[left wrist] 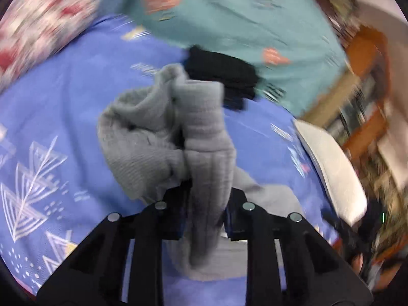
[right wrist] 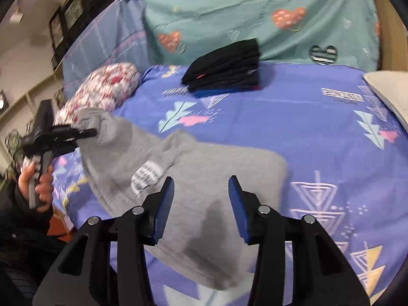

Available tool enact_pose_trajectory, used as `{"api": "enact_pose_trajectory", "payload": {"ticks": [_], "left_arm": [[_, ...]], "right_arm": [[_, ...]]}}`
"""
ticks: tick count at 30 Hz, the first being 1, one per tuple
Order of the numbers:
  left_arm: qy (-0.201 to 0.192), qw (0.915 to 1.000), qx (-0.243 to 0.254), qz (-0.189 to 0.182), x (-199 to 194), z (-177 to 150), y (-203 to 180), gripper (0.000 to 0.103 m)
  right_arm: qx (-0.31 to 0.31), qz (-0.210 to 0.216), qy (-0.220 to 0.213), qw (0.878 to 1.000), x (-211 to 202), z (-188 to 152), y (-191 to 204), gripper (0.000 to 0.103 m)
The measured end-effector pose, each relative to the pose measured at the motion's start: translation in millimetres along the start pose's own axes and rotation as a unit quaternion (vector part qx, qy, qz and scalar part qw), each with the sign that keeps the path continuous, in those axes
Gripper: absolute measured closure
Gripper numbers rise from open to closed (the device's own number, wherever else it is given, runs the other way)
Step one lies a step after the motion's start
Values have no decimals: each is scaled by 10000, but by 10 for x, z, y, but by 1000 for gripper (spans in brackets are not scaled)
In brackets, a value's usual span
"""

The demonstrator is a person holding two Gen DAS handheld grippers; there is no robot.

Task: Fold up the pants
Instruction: 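Grasp the folded sweatpants with the left gripper while the right gripper grasps the other end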

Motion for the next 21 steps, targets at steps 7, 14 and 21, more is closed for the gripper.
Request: {"api": "enact_pose_trajectory", "payload": {"ticks": [7, 14, 21], "left_arm": [[1591, 9698, 1804, -390, 880, -712, -1080, 67], [1645, 9631, 1960, -839, 646, -777, -1152, 8], [1195, 9702, 1958, -778, 323, -676, -964, 2]], "right_arm": [[1000, 770, 118, 9919, -155, 157, -425, 23], [2035, 1969, 1120, 9525, 364, 31, -277, 11], [1738, 2063, 1236, 9550, 411, 265, 17, 6]]}}
Point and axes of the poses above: each gripper's, at about its wrist camera, not at the fingertips, and x roughly the way its jaws point, y to its left, z to its top, the point moved 4 cm from there along x, roughly the way its jaws point, and after that the axes turned 2 degrees about -x, right-handed, at the moved point
